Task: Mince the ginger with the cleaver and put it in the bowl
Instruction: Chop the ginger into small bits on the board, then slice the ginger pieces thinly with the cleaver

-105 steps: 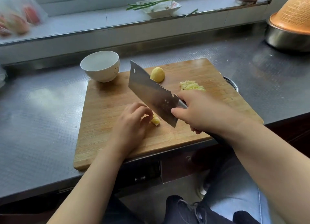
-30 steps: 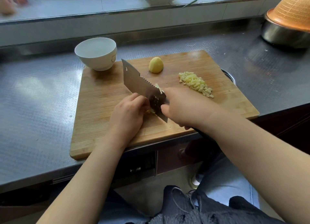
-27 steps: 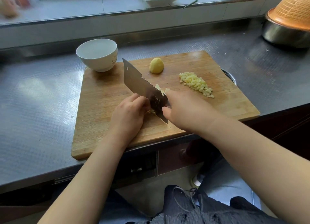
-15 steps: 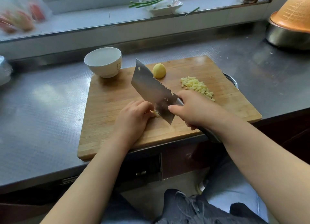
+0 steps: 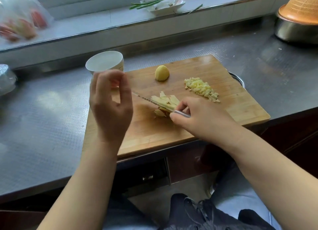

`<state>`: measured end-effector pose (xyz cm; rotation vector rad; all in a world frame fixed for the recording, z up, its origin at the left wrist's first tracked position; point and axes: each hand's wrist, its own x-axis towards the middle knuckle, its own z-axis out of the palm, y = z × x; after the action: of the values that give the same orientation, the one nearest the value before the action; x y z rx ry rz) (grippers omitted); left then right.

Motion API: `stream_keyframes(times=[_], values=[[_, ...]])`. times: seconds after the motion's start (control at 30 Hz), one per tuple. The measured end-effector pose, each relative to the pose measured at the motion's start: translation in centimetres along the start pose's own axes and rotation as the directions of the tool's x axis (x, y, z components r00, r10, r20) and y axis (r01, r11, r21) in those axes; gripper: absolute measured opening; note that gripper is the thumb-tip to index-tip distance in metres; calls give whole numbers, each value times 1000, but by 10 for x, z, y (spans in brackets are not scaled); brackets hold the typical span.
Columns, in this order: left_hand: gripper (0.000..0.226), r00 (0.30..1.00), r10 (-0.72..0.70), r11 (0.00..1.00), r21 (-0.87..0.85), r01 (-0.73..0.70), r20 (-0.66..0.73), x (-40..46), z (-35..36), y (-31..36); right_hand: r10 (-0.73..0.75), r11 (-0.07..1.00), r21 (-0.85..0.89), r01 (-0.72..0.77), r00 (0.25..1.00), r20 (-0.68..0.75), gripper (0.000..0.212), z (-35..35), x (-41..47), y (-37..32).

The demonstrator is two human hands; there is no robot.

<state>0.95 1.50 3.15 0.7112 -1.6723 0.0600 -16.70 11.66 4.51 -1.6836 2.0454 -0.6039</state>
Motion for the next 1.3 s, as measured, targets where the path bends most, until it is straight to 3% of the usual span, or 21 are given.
stream_keyframes(times=[0.07, 0.1, 0.2, 0.27, 0.3, 0.37, 0.53, 0.73, 0.8, 0.87, 0.93, 1.0, 1.03, 1.07, 1.1, 1.13, 1.17, 1.23, 1.3], values=[[11, 969, -21, 1000, 1, 21, 246, 14, -5, 1, -33, 999, -15, 34, 999, 37, 20, 7, -6, -1], [8, 908, -45, 999, 16, 42, 416, 19, -7, 0, -52, 998, -43, 54, 997, 51, 20, 10, -9, -1], [5, 583, -139, 988, 72, 138, 801, 25, -9, 1, -94, 989, -110, 98, 995, 39, 23, 19, -18, -3], [5, 387, -191, 980, 153, 127, 902, 25, -5, 3, -112, 984, -138, 112, 994, 4, 25, 24, -22, -3], [6, 323, -210, 977, 187, 101, 923, 24, -1, 5, -119, 981, -156, 116, 993, -8, 26, 27, -23, -3], [10, 270, -224, 975, 217, 55, 937, 22, 7, 6, -126, 976, -182, 120, 992, -23, 27, 31, -26, -4], [12, 240, -271, 961, 277, 6, 932, 19, 35, 3, -137, 975, -177, 131, 990, -21, 29, 36, -31, -5], [17, 123, -262, 962, 269, -42, 957, 26, 58, -2, -155, 972, -176, 152, 988, -3, 29, 35, -37, -7], [17, 152, -240, 966, 252, -64, 959, 32, 56, -2, -156, 976, -152, 155, 988, 8, 28, 33, -37, -9], [19, 273, -200, 976, 217, -30, 941, 45, 47, -2, -145, 983, -113, 145, 989, 9, 28, 28, -36, -9], [19, 522, -118, 993, 100, 64, 844, 57, 35, -2, -115, 991, -68, 116, 993, 16, 27, 21, -33, -8], [13, 849, -3, 993, -100, 66, 528, 61, 25, -3, -77, 997, 17, 77, 997, 17, 23, 12, -27, -4], [10, 948, 32, 989, -147, 15, 317, 57, 20, -4, -62, 995, 81, 61, 998, 4, 20, 7, -23, -1], [10, 990, 43, 991, -135, -25, 131, 49, 17, -8, -49, 988, 147, 51, 999, -17, 17, 2, -19, 3], [12, 999, 31, 994, -107, -30, 6, 39, 14, -12, -34, 977, 209, 41, 999, -40, 16, -3, -16, 7], [15, 999, 5, 996, -93, -8, -34, 26, 13, -18, -16, 963, 269, 31, 998, -59, 15, -8, -13, 10], [19, 999, -26, 994, -102, 29, 29, 13, 13, -26, 5, 944, 330, 21, 997, -78, 13, -13, -10, 13], [35, 929, -74, 990, -89, 113, 361, -8, 17, -40, 56, 890, 456, 6, 991, -123, 10, -22, -6, 18], [69, 717, -108, 978, -55, 201, 689, -18, 26, -53, 110, 837, 548, -5, 981, -159, 8, -27, -3, 23]])
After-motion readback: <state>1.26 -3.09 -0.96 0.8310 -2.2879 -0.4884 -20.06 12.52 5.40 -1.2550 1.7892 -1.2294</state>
